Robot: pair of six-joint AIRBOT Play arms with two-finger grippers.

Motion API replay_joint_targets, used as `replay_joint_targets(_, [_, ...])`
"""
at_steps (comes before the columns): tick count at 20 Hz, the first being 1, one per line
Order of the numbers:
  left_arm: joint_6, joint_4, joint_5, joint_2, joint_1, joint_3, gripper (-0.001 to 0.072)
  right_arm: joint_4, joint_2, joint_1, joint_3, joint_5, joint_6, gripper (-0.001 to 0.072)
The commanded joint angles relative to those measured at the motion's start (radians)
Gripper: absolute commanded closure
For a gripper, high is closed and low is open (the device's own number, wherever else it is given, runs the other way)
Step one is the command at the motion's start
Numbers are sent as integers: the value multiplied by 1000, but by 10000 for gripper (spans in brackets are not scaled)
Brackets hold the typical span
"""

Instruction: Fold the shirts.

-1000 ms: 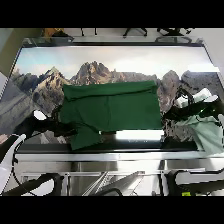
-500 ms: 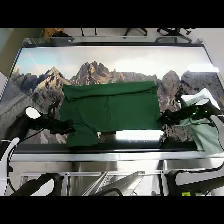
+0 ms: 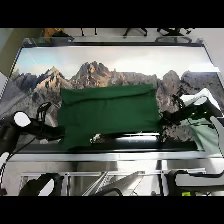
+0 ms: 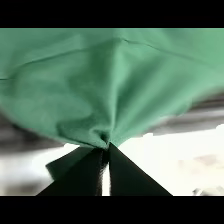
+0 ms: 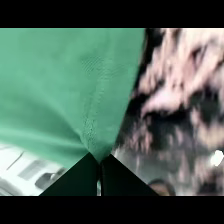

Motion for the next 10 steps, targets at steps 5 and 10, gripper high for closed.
replay_joint_targets(5, [-60,96,-4,180,1,-124,691,-93,183,-1,-94,83,123,695])
replay_joint_targets(10, [-43,92,123,-28,0,144,691,260,195,8,-36,-176,-126,694])
